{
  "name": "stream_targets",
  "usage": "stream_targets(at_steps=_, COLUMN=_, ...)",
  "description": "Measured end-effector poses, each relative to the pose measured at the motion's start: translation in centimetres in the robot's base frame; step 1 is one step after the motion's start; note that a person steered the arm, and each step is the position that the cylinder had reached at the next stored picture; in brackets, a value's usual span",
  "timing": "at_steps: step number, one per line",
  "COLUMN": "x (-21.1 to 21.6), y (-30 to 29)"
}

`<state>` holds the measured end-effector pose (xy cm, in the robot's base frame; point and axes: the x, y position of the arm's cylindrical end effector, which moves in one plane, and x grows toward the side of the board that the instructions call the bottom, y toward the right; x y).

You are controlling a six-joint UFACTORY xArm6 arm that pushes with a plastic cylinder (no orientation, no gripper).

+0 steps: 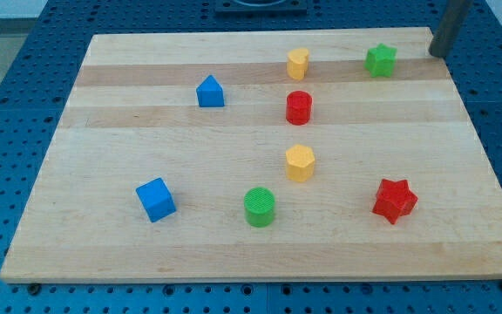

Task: Move the green star slightly down

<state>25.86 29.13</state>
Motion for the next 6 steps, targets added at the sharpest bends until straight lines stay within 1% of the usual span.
stream_targets(at_steps=2, x=0.0, y=-0.3)
stream_targets(at_steps=3, x=0.0, y=-1.5)
stream_targets(at_steps=5, x=0.1, y=-6.8)
stream_targets(at_steps=6, x=1.5, y=-9.6)
